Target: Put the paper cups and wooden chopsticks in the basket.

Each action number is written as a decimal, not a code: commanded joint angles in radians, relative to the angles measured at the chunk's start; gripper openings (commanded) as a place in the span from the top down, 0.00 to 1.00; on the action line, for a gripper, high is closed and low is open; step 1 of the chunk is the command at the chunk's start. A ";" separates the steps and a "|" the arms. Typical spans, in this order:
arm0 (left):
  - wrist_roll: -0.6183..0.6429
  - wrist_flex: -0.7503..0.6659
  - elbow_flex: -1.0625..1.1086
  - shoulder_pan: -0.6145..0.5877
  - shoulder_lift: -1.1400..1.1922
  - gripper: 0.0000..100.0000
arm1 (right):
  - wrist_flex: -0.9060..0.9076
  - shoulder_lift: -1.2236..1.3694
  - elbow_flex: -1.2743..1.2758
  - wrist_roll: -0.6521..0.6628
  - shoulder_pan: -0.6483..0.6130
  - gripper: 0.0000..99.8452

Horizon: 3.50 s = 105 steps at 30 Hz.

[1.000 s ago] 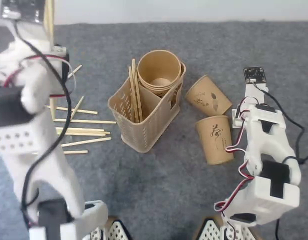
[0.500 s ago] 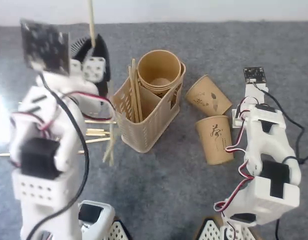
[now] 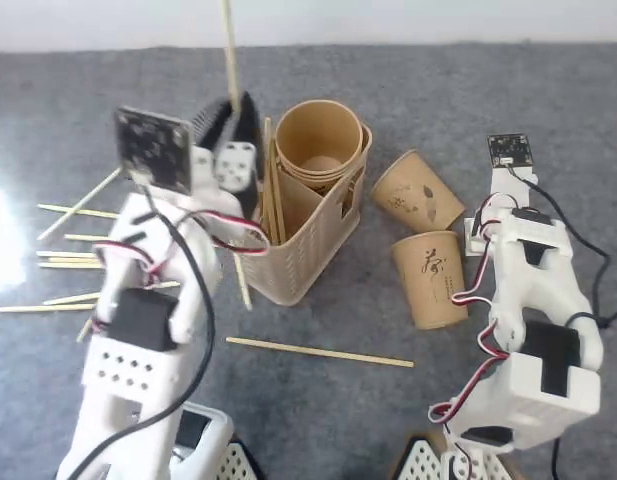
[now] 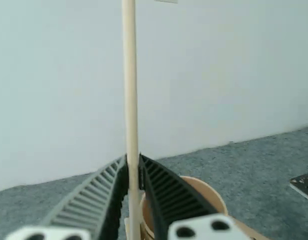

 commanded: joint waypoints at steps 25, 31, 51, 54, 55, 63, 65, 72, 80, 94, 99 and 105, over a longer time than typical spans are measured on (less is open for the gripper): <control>-0.044 -0.126 0.262 -0.086 -0.121 0.77 | -0.016 -0.030 -0.009 0.043 -0.012 0.99; -0.153 0.232 0.119 -0.181 -0.293 0.77 | -0.010 -0.033 -0.009 0.041 -0.012 0.99; -0.322 0.460 0.395 -0.661 -0.348 0.77 | 0.878 -0.357 -0.520 0.377 -0.317 0.82; -0.324 0.397 0.483 -0.667 -0.348 0.77 | 1.035 -0.334 -0.603 0.493 -0.435 0.87; -0.322 0.387 0.509 -0.677 -0.350 0.77 | 1.084 -0.323 -0.615 0.539 -0.475 0.88; -0.330 0.318 0.699 -0.824 -0.353 0.77 | 1.162 -0.309 -0.476 0.652 -0.691 0.89; -0.364 0.316 0.742 -0.884 -0.353 0.77 | 1.162 -0.311 -0.430 0.638 -0.769 0.89; -0.465 0.322 0.803 -1.091 -0.354 0.77 | 1.156 -0.312 -0.292 0.453 -1.084 0.89; -0.614 0.364 0.823 -1.323 -0.354 0.77 | 0.966 -0.407 -0.132 0.339 -1.262 0.89; -0.655 0.321 0.826 -1.583 -0.353 0.77 | 0.633 -0.427 0.135 0.454 -1.145 0.89; -0.654 0.321 0.828 -1.585 -0.353 0.77 | 0.503 -0.427 0.219 0.494 -1.081 0.89; -0.655 0.315 0.846 -1.585 -0.353 0.77 | 0.484 -0.426 0.229 0.537 -1.033 0.89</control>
